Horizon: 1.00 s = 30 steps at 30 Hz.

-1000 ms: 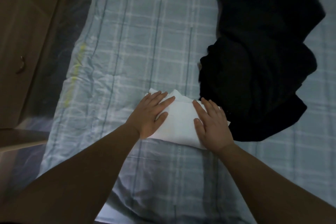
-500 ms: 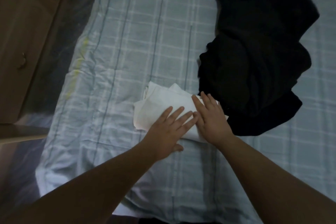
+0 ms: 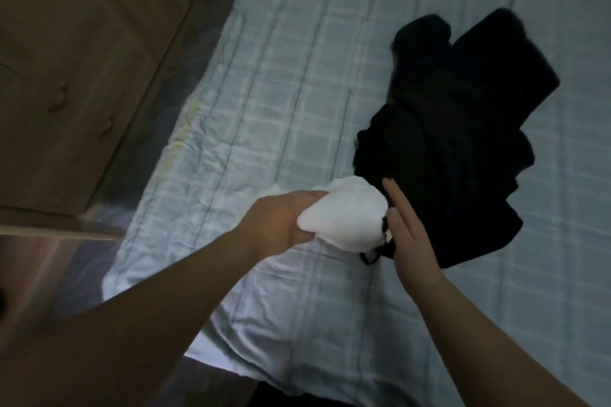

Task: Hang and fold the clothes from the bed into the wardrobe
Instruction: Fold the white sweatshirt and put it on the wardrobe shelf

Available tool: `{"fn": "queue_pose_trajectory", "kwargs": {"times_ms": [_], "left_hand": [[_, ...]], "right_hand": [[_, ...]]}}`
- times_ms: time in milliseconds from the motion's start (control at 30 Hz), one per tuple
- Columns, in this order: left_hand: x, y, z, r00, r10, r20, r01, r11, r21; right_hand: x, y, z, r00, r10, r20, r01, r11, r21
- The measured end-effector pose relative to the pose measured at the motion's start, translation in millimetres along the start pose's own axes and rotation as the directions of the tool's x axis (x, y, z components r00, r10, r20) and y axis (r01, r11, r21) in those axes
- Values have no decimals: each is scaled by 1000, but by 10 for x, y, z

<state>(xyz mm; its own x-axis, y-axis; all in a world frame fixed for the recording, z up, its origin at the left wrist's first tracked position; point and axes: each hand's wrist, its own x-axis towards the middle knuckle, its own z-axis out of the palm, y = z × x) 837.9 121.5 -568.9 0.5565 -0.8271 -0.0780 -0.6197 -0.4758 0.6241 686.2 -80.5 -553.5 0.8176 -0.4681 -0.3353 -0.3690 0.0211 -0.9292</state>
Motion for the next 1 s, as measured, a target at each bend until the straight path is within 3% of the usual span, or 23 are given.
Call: {"fn": "queue_pose_trajectory", "kwargs": {"times_ms": [100, 200, 300, 367, 433, 533, 700, 867, 1000], "left_hand": [[-287, 468, -661, 936, -345, 66, 349, 893, -285], [-819, 778, -1156, 814, -573, 96, 491, 590, -641], [-1450, 1045, -1543, 728, -667, 157, 385, 208, -899], [-1844, 1236, -1790, 696, -702, 151, 272, 63, -960], [-2233, 1410, -2018, 687, -720, 102, 138, -9, -990], [-2831, 1574, -2344, 622, -783, 27, -30, -58, -998], [-3905, 1696, -2812, 519, -838, -167, -254, 35, -967], [-4996, 1637, -3063, 299, -925, -234, -426, 90, -900], [-5796, 1439, -3273, 85, -985, -149, -492, 89, -866]], "right_hand": [[-218, -606, 86, 998, -38, 56, 36, 999, 36], [-456, -1137, 336, 986, -111, 123, 113, 993, -12], [-638, -1627, 691, 956, -187, 225, 198, 980, -29], [-783, -1944, 992, 903, -152, 401, 160, 987, 14], [-965, -2235, 1354, 821, -138, 555, 194, 980, -43], [-1267, -2627, 1957, 722, -158, 674, 320, 939, -123], [-1846, -3115, 3003, 570, -132, 811, 372, 922, -112], [-2661, -3328, 4060, 339, -97, 936, 310, 951, -14], [-3222, -3432, 4821, 171, -82, 982, 307, 951, 25]]}}
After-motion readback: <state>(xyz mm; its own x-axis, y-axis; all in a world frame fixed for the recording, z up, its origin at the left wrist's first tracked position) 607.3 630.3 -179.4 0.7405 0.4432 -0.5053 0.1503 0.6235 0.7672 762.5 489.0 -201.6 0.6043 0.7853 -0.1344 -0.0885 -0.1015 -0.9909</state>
